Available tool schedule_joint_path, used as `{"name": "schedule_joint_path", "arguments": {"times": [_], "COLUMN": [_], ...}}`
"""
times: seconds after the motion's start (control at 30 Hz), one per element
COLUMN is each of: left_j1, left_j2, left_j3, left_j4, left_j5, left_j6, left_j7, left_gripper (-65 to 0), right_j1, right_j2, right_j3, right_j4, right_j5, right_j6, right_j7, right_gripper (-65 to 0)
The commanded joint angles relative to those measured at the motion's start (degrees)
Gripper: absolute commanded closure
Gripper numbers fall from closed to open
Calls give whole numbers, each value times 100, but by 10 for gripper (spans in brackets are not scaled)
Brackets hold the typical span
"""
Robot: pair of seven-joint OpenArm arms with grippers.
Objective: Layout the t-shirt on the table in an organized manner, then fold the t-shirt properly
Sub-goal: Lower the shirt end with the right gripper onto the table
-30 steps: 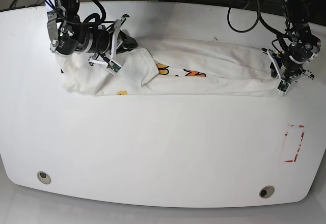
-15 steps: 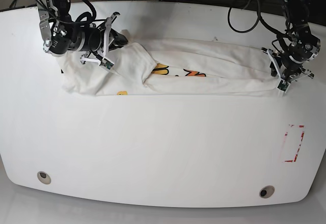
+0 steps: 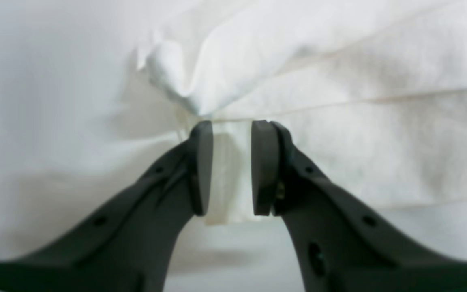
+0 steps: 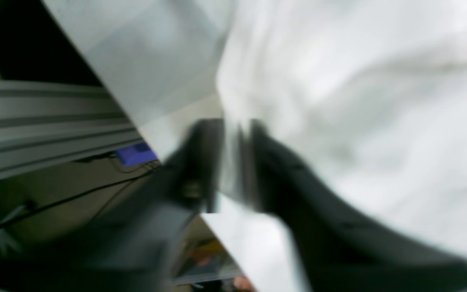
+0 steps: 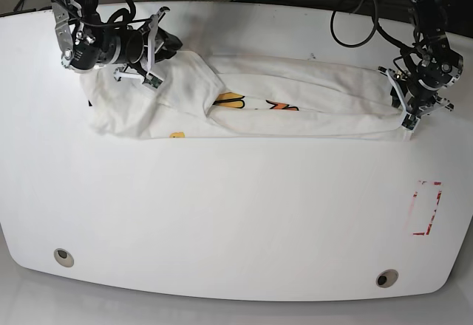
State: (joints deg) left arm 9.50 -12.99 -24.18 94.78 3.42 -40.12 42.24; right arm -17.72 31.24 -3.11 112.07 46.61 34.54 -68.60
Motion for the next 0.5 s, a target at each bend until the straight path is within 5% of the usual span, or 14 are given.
{"name": "schedule_joint_path", "arguments": {"times": [0.0,0.1,0.2,0.47], "left_j1": [-75,-75,-75,-75], "left_j2": [-85,-85,-94,-112], "left_j3": [-12,-12,-12,-12], "left_j4": [91,91,91,117], "left_j5": [-21,-21,-21,-21], "left_j6": [12,12,12,12], "left_j7": [-88,-88,-88,-88], "left_gripper": [-149,-150,-150,-150], "right_j1": [-35,-35,-26,167], "right_j2": [71,71,54,45], "right_j3": [35,35,43,413], "right_j4": [103,103,112,112], "right_j5": [73,99,99,55], "right_j6": [22,22,22,-153], "right_j7": [69,69,69,95], "right_gripper": [-349,-509,-597,-557]}}
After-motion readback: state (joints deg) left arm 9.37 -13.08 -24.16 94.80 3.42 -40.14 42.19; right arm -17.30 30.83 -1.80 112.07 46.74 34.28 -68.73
